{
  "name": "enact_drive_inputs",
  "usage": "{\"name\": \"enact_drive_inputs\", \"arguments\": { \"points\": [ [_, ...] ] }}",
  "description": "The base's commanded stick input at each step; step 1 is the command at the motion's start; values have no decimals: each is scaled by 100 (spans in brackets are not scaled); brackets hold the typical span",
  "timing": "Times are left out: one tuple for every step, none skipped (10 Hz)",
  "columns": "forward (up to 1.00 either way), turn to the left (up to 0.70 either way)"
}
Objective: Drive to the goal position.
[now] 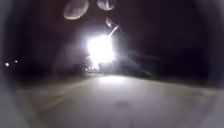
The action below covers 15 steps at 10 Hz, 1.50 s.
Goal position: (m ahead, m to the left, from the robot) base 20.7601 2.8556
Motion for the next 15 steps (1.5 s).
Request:
{"name": "enact_drive_inputs", "arguments": {
  "points": [
    [100, 0],
    [100, 0],
    [100, 0],
    [100, 0],
    [100, 0],
    [100, 0],
    [100, 0],
    [100, 0],
    [100, 0],
    [100, 0],
    [100, 0],
    [100, 0],
    [100, 0],
    [100, 14],
    [100, 39]
  ]
}}
